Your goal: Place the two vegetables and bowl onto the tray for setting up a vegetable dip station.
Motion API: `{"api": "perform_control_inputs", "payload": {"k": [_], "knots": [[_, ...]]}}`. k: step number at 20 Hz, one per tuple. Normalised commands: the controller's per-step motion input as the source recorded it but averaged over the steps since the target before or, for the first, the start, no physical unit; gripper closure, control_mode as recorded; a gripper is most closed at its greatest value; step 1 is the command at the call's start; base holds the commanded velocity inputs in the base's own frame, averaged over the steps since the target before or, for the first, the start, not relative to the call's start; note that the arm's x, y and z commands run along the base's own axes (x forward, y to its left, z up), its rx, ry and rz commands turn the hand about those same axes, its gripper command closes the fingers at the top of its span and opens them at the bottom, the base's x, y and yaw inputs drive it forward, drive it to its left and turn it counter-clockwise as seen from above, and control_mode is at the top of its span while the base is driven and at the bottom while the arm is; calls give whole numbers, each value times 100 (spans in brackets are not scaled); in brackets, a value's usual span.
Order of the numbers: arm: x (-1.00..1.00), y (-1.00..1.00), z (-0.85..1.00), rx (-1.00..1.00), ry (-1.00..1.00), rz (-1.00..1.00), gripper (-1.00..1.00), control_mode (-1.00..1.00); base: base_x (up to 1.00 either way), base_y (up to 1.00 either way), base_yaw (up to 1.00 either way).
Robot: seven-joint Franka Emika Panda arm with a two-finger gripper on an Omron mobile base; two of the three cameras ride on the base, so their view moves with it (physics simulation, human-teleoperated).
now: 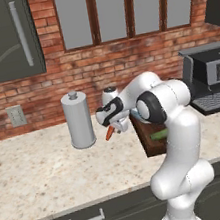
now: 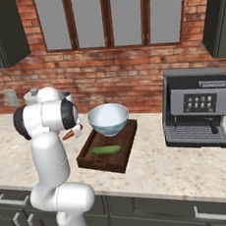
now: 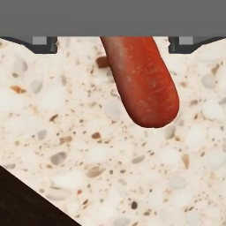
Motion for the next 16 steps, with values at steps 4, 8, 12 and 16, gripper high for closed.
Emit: {"api": "perform_control_inputs", "payload": {"k": [4, 8, 12, 16], "knots": [[7, 1, -13, 0, 0, 0, -100, -100, 0, 0, 0], [2, 2, -13, 0, 0, 0, 100, -100, 0, 0, 0], [0, 0, -6, 0, 11, 0, 100, -100, 0, 0, 0], [-1, 0, 0, 0, 7, 0, 100, -100, 0, 0, 0]]}}
